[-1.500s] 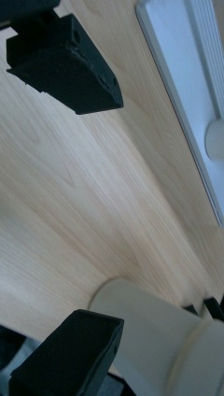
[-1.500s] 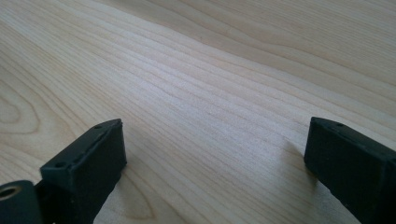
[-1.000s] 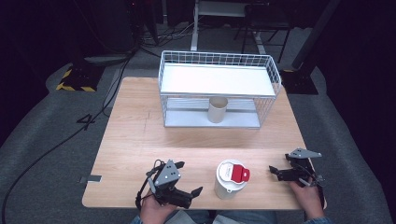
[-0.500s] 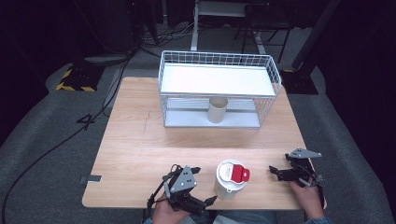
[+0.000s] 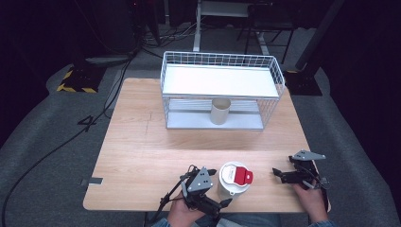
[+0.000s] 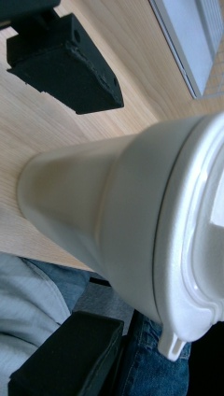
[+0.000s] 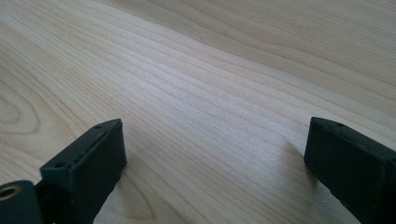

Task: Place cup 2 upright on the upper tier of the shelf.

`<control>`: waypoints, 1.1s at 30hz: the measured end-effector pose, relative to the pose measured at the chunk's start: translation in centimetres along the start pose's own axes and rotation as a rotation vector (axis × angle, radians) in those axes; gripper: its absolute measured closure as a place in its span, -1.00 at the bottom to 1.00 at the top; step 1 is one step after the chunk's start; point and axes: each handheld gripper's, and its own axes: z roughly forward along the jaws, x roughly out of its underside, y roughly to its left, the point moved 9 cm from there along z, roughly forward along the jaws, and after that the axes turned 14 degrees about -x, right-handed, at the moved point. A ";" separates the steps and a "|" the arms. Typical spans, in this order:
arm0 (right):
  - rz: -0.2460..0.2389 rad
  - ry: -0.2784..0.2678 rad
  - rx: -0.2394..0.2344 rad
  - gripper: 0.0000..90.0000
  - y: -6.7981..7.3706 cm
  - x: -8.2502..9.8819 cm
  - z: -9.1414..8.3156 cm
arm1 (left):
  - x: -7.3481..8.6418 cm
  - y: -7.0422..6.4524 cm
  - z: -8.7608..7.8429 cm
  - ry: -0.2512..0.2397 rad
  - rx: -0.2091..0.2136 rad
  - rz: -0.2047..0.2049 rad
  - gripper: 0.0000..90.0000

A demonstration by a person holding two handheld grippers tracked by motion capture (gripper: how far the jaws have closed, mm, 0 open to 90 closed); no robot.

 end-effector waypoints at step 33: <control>0.000 0.000 0.001 -0.87 0.0 0.0 0.0 | 0.6 -0.7 4.6 -0.059 0.000 0.021 -0.78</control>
